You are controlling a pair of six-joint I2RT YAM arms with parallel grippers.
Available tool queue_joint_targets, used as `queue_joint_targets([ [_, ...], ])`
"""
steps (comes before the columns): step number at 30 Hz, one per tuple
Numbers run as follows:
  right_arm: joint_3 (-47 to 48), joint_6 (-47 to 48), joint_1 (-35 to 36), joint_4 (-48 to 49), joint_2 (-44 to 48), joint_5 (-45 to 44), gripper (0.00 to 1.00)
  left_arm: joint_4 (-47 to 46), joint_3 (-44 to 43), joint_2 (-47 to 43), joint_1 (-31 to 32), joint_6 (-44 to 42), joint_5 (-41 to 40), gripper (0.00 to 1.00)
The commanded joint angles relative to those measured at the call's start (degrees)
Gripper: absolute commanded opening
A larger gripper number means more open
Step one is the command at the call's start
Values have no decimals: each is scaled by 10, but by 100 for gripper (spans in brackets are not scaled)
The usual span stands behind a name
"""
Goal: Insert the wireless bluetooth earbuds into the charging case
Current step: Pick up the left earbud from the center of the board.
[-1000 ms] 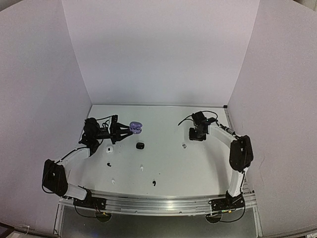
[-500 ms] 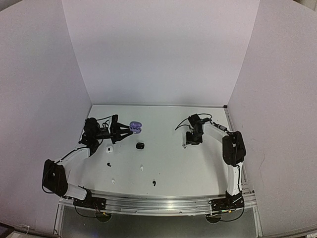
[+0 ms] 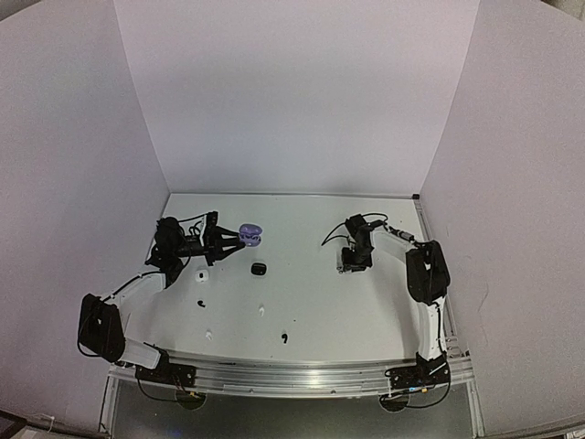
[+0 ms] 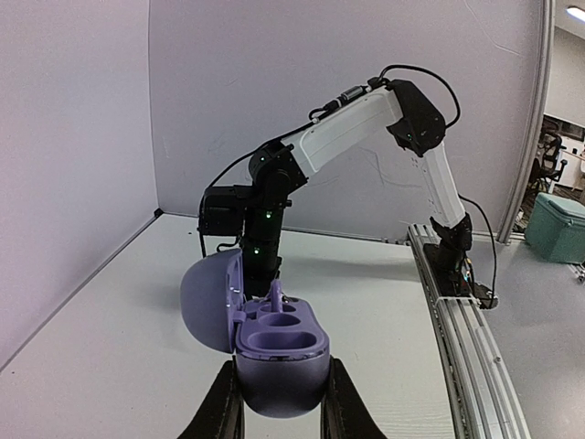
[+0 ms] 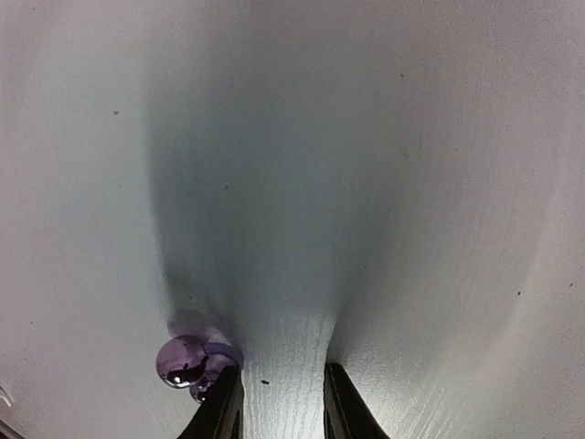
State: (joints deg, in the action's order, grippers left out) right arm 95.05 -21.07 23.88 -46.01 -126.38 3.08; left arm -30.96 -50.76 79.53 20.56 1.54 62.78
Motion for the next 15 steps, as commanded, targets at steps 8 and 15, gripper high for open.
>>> queue_joint_targets([
  [8, 43, 3, 22, -9, -34, -12, 24, -7, -4, -15, -3, -5, -5, 0],
  [15, 54, -1, 43, -9, -36, -20, 24, -9, -2, -13, -3, -7, -6, 0],
])
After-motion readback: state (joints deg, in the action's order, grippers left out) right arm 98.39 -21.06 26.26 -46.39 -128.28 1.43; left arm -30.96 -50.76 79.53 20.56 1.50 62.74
